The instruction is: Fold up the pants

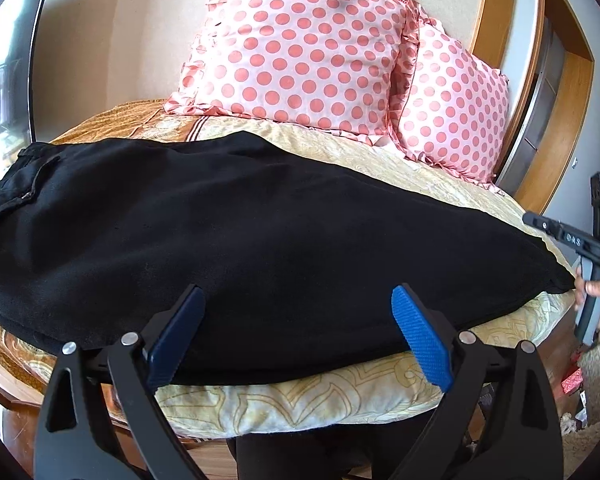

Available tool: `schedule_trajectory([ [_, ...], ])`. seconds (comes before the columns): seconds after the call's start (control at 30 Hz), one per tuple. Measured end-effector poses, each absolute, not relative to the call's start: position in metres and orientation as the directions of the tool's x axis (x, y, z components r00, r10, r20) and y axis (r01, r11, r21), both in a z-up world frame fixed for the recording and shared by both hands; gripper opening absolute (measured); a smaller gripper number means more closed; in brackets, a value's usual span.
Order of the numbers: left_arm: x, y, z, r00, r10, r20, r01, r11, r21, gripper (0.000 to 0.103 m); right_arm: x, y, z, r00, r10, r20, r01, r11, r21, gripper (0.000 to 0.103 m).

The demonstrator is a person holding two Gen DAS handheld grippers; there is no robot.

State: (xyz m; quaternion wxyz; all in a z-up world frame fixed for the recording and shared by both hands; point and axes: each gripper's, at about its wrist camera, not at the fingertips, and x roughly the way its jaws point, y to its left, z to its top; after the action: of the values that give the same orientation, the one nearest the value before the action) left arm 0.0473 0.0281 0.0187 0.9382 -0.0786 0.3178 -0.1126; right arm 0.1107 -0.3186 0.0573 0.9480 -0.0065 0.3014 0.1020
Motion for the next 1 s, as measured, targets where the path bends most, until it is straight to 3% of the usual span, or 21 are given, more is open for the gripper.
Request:
schedule_trajectory([
  [0.13, 0.048, 0.024, 0.014, 0.771, -0.241, -0.59, 0.154, 0.969, -0.195, 0.095, 0.166, -0.353, 0.045, 0.734, 0.08, -0.675, -0.101, 0.995, 0.009, 0.011],
  [0.23, 0.048, 0.022, 0.012, 0.772, -0.23, -0.593, 0.16, 0.972, -0.17, 0.096, 0.184, -0.349, 0.027, 0.675, 0.103, -0.731, -0.15, 0.989, 0.001, 0.011],
  [0.3, 0.048, 0.02, 0.01, 0.771, -0.223, -0.597, 0.165, 0.975, -0.151, 0.096, 0.19, -0.342, 0.014, 0.637, 0.04, -0.77, -0.149, 0.986, -0.072, 0.011],
  [0.43, 0.048, 0.018, 0.008, 0.772, -0.213, -0.598, 0.174, 0.977, -0.123, 0.097, 0.19, -0.369, 0.02, 0.65, -0.005, -0.76, -0.012, 1.0, -0.017, 0.013],
  [0.57, 0.048, 0.02, 0.008, 0.775, -0.228, -0.59, 0.181, 0.974, -0.139, 0.098, 0.145, -0.406, 0.04, 0.731, 0.056, -0.68, 0.055, 0.989, 0.14, 0.013],
  [0.7, 0.049, 0.019, 0.007, 0.776, -0.233, -0.586, 0.185, 0.972, -0.143, 0.101, 0.078, -0.481, 0.044, 0.767, 0.054, -0.639, 0.26, 0.885, 0.386, 0.013],
  [0.77, 0.049, 0.019, 0.007, 0.777, -0.234, -0.585, 0.187, 0.972, -0.14, 0.101, 0.045, -0.517, 0.036, 0.759, 0.021, -0.651, 0.377, 0.801, 0.465, 0.031],
  [0.8, 0.049, 0.019, 0.007, 0.777, -0.235, -0.584, 0.189, 0.972, -0.14, 0.101, 0.027, -0.533, 0.032, 0.748, -0.011, -0.664, 0.441, 0.756, 0.483, 0.064],
  [0.83, 0.049, 0.019, 0.006, 0.777, -0.238, -0.583, 0.191, 0.971, -0.141, 0.101, 0.012, -0.545, 0.028, 0.732, -0.049, -0.679, 0.495, 0.723, 0.482, 0.076],
  [0.87, 0.049, 0.02, 0.006, 0.777, -0.24, -0.583, 0.193, 0.971, -0.142, 0.101, 0.0, -0.551, 0.024, 0.724, -0.072, -0.686, 0.52, 0.71, 0.474, 0.072],
  [0.93, 0.049, 0.02, 0.006, 0.776, -0.24, -0.584, 0.195, 0.971, -0.14, 0.101, -0.016, -0.555, 0.021, 0.749, -0.048, -0.66, 0.483, 0.722, 0.495, 0.051],
  [1.0, 0.049, 0.019, 0.006, 0.776, -0.235, -0.586, 0.194, 0.972, -0.133, 0.101, -0.022, -0.544, 0.021, 0.788, 0.022, -0.615, 0.407, 0.731, 0.548, 0.051],
])
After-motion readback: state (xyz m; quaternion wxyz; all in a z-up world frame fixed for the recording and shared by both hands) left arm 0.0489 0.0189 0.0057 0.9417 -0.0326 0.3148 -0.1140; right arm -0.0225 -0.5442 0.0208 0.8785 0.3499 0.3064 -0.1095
